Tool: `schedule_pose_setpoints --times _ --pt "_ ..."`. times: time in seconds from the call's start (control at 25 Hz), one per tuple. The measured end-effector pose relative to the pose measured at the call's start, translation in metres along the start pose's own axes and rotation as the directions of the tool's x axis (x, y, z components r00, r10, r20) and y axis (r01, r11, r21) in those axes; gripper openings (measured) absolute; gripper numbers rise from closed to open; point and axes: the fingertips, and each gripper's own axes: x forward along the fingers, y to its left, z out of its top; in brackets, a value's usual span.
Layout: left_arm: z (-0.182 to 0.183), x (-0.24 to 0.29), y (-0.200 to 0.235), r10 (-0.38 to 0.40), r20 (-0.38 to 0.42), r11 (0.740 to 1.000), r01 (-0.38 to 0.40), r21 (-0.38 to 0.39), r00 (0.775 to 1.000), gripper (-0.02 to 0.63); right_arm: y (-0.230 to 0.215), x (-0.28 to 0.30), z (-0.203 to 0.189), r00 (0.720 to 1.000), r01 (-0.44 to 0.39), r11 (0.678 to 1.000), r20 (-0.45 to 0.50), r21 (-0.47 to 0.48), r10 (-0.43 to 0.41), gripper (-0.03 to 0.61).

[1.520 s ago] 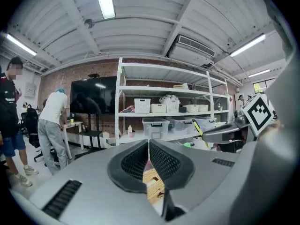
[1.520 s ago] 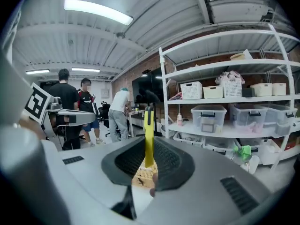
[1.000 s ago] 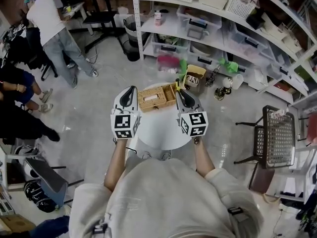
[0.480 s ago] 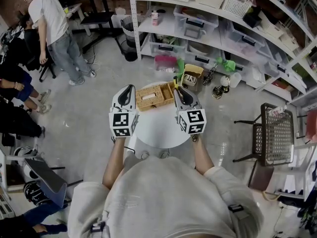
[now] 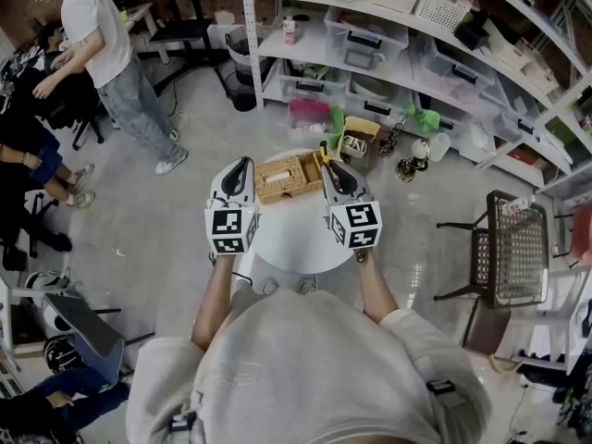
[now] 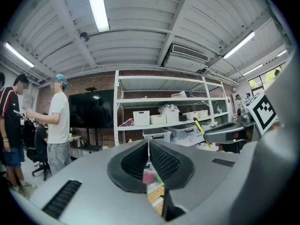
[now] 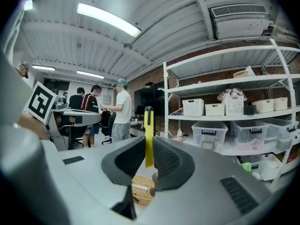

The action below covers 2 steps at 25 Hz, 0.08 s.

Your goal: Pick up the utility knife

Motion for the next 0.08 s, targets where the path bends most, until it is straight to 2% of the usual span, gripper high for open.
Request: schedule_pose_setpoints --times 0.08 --pt "-0.0012 0.0005 -0.0022 -0.002 -0.001 1.000 0.002 0.002 1.000 0.028 -0.0001 -0.0001 -0.0006 1.000 -0.001 1.000 0.001 0.003 0.001 0.071"
